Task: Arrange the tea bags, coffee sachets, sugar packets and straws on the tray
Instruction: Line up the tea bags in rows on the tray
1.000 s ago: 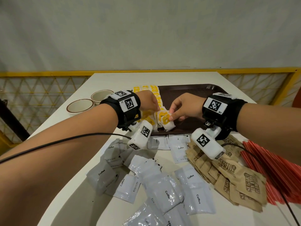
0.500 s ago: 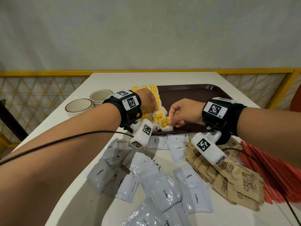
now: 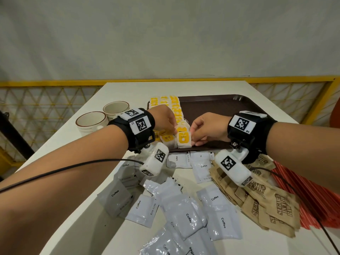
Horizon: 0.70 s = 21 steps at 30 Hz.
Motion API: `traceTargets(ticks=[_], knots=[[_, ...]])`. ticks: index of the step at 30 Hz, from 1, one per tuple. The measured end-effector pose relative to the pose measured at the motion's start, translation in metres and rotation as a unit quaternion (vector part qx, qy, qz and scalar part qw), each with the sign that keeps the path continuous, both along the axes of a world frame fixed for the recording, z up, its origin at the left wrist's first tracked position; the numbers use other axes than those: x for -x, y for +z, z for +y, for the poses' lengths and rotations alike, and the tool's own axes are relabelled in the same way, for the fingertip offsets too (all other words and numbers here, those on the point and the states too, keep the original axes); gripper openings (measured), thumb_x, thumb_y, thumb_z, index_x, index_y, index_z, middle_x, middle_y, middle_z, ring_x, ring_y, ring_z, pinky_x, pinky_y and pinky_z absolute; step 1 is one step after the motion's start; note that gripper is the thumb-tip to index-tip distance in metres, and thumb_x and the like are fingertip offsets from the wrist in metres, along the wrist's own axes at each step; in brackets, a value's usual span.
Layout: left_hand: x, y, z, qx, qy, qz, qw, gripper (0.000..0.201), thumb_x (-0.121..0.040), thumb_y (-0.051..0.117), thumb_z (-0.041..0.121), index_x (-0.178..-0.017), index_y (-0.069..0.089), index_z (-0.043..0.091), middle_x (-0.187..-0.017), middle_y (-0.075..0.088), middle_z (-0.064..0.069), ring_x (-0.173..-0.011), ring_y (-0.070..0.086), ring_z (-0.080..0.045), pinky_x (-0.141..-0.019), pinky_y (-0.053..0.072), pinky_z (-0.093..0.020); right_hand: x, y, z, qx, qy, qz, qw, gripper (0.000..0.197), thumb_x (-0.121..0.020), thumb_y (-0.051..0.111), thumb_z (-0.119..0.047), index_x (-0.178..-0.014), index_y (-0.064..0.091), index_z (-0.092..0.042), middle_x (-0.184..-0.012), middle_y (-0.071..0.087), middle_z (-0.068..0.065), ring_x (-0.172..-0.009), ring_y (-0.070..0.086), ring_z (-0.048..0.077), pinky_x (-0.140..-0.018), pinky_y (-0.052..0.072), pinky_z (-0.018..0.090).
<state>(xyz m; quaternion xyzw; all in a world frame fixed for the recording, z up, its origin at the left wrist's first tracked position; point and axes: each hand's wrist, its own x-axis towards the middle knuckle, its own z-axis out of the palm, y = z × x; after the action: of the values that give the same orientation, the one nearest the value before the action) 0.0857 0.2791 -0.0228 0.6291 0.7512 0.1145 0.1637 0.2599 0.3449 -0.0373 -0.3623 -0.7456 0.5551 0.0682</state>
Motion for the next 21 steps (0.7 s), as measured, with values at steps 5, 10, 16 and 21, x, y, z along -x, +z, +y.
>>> traceTargets(ticks=[5, 10, 16, 21], knots=[[0.015, 0.007, 0.005, -0.044, 0.055, -0.026, 0.997, 0.013, -0.079, 0.074, 0.017, -0.091, 0.074, 0.012, -0.087, 0.065, 0.003, -0.079, 0.055, -0.008, -0.062, 0.042, -0.016, 0.005, 0.001, 0.012, -0.091, -0.080, -0.001, 0.993, 0.016, -0.085, 0.056, 0.011, -0.076, 0.061, -0.001, -0.079, 0.064, 0.016, -0.065, 0.062, 0.015, -0.058, 0.057, 0.019], [0.019, -0.001, 0.019, -0.030, 0.070, 0.012, 0.997, 0.019, -0.082, 0.071, 0.022, -0.098, 0.075, 0.014, -0.102, 0.070, -0.003, -0.098, 0.063, -0.019, -0.087, 0.052, -0.032, 0.019, -0.005, 0.013, -0.107, -0.067, -0.011, 0.992, 0.023, -0.079, 0.067, 0.009, -0.078, 0.060, -0.013, -0.085, 0.063, 0.012, -0.074, 0.060, 0.019, -0.065, 0.055, 0.029], [0.013, -0.003, 0.037, -0.003, 0.073, 0.069, 0.995, 0.031, -0.085, 0.067, 0.036, -0.103, 0.072, 0.011, -0.105, 0.070, -0.006, -0.098, 0.064, -0.023, -0.089, 0.053, -0.036, 0.023, -0.007, 0.018, -0.076, -0.045, -0.002, 0.996, 0.016, -0.080, 0.069, 0.005, -0.080, 0.063, -0.010, -0.082, 0.063, 0.009, -0.075, 0.061, 0.021, -0.063, 0.056, 0.025], [0.007, 0.001, 0.046, 0.022, 0.052, 0.099, 0.994, 0.031, -0.088, 0.062, 0.031, -0.106, 0.071, 0.007, -0.112, 0.068, -0.010, -0.105, 0.062, -0.025, -0.085, 0.051, -0.034, 0.022, -0.005, 0.022, -0.047, -0.051, -0.001, 0.998, 0.013, -0.084, 0.063, 0.003, -0.081, 0.063, -0.009, -0.077, 0.058, 0.008, -0.065, 0.054, 0.011, -0.056, 0.052, 0.021]])
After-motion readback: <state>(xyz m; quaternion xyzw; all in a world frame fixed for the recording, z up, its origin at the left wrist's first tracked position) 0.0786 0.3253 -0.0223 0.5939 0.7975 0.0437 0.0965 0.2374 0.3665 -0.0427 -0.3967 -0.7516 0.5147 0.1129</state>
